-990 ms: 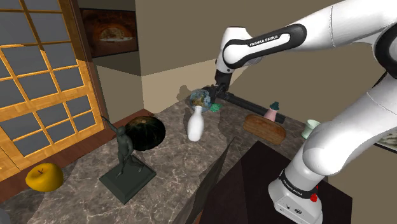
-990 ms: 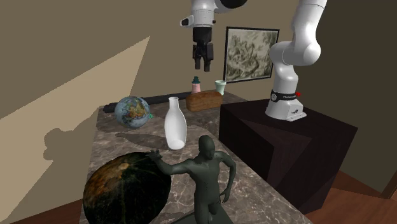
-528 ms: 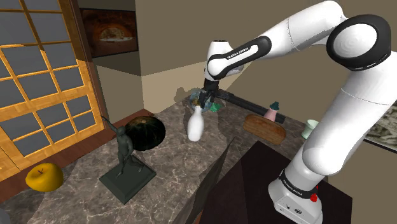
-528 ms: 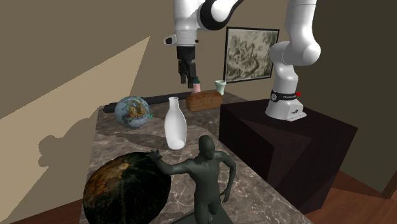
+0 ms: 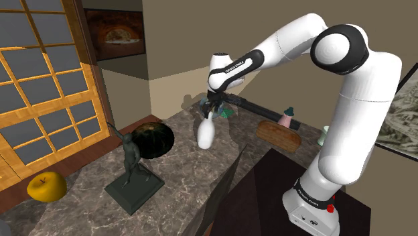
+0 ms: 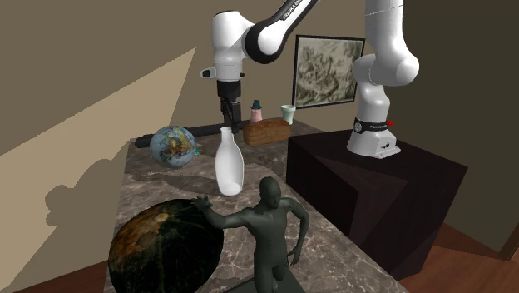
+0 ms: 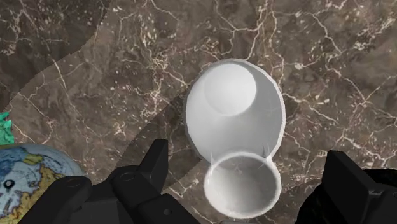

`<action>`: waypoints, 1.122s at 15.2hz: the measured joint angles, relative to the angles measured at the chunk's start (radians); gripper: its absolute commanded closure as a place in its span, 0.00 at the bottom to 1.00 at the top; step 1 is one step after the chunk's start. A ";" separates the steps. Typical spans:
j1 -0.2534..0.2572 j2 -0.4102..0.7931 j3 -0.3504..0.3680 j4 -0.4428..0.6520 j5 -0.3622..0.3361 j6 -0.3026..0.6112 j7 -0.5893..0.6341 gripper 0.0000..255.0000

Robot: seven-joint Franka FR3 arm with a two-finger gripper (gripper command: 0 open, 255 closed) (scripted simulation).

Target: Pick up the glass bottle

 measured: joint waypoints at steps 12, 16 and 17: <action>0.000 0.046 0.000 -0.004 0.000 0.053 0.000 1.00; -0.001 0.045 0.000 -0.006 0.000 0.053 0.000 1.00; -0.001 0.039 0.000 -0.007 0.000 0.047 0.000 1.00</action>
